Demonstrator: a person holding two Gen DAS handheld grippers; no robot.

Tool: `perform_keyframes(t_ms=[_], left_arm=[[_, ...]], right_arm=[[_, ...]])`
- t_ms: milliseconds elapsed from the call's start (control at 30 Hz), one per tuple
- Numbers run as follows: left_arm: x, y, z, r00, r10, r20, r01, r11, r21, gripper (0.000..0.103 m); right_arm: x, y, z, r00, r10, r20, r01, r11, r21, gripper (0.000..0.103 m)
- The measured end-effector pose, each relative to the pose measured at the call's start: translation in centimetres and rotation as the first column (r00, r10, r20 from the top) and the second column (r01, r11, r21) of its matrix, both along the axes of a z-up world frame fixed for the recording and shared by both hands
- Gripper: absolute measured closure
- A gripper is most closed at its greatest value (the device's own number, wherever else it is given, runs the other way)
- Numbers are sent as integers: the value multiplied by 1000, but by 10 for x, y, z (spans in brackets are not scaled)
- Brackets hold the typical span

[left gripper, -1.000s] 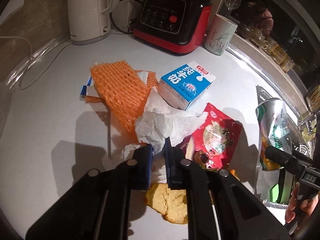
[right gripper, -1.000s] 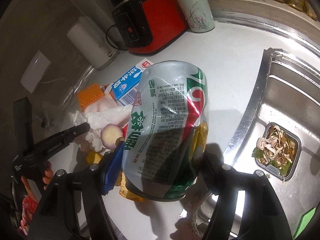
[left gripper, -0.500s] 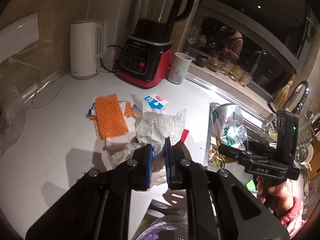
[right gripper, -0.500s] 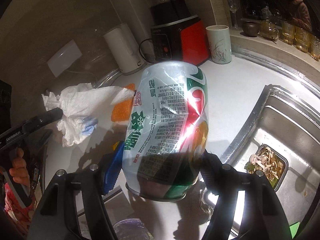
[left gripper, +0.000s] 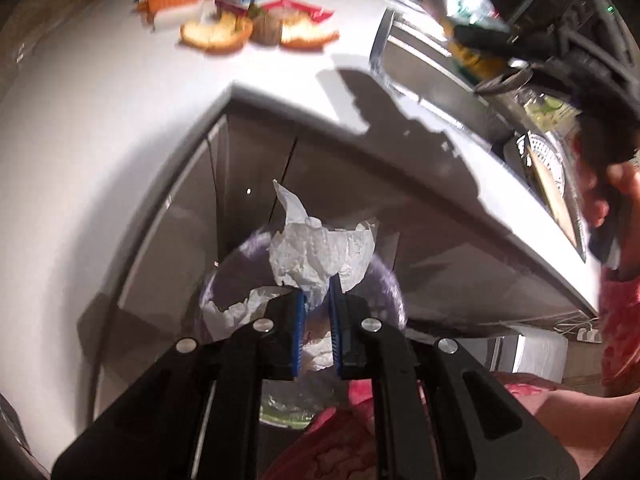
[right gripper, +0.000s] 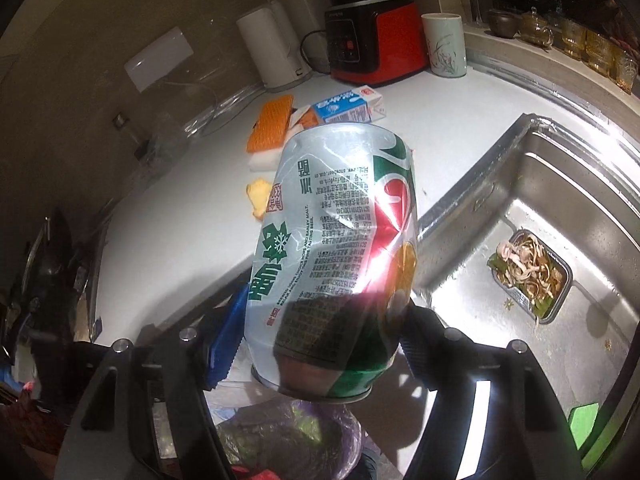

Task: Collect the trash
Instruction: 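Carry tissue and can down over the bin and open both tools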

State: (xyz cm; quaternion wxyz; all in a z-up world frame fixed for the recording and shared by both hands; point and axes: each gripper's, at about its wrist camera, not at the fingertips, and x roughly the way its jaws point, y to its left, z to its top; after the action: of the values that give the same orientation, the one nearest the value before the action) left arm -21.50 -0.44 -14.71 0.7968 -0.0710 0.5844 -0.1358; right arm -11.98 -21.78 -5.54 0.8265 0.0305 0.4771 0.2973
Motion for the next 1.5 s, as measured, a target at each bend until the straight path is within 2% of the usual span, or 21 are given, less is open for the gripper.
perform_keyframes(t_ms=[133, 233, 267, 400, 533, 600, 700, 833, 900, 933, 1000, 1067, 1200, 1333, 1400, 1500], left_arm=[[-14, -10, -68, 990, 20, -138, -18, 1000, 18, 92], [-22, -13, -95, 974, 50, -221, -46, 999, 25, 76], [-26, -13, -94, 973, 67, -220, -62, 998, 27, 63], [-38, -9, -56, 989, 125, -78, -121, 991, 56, 24], [-45, 5, -4, 985, 166, 45, -169, 983, 70, 20], [-46, 14, 24, 972, 206, 113, -216, 973, 86, 11], [-42, 27, 60, 944, 251, 213, -279, 953, 115, 7], [-18, 44, 89, 925, 263, 276, -303, 946, 116, 7], [1, 50, 95, 922, 271, 278, -312, 943, 114, 7], [13, 51, 98, 922, 274, 273, -311, 944, 106, 7], [31, 60, 103, 924, 279, 262, -313, 945, 96, 7], [51, 60, 97, 926, 272, 263, -308, 945, 107, 7], [92, 55, 88, 925, 250, 287, -295, 947, 126, 7], [135, 53, 76, 924, 245, 294, -291, 948, 124, 7], [155, 52, 70, 928, 242, 284, -285, 951, 119, 7], [177, 49, 60, 933, 233, 273, -273, 955, 119, 7]], right_arm=[[-12, -6, -7, 999, 32, -35, -31, 999, 5, 34], [-21, -8, -4, 998, 64, -30, -64, 998, 7, 34], [-23, -7, -2, 997, 77, -26, -77, 997, 7, 34], [-35, -2, 1, 990, 138, -18, -138, 990, 1, 34], [-55, 12, -9, 970, 241, -43, -242, 970, -9, 34], [-70, 24, -24, 949, 307, -71, -309, 951, -26, 34], [-92, 46, -54, 907, 397, -139, -405, 914, -34, 34], [-116, 77, -106, 855, 470, -220, -495, 866, -73, 33], [-123, 92, -134, 833, 480, -276, -525, 844, -116, 27], [-124, 98, -146, 827, 478, -298, -533, 833, -144, 11], [-125, 105, -158, 829, 465, -311, -534, 823, -194, 9], [-119, 105, -155, 843, 438, -312, -510, 836, -203, 9], [-90, 89, -111, 908, 353, -224, -392, 906, -161, 5], [-47, 68, -57, 974, 213, -72, -222, 962, -159, 2], [-20, 64, -39, 991, 131, -15, -132, 977, -167, 2], [16, 56, -24, 999, 18, 36, -13, 990, -143, 2]])
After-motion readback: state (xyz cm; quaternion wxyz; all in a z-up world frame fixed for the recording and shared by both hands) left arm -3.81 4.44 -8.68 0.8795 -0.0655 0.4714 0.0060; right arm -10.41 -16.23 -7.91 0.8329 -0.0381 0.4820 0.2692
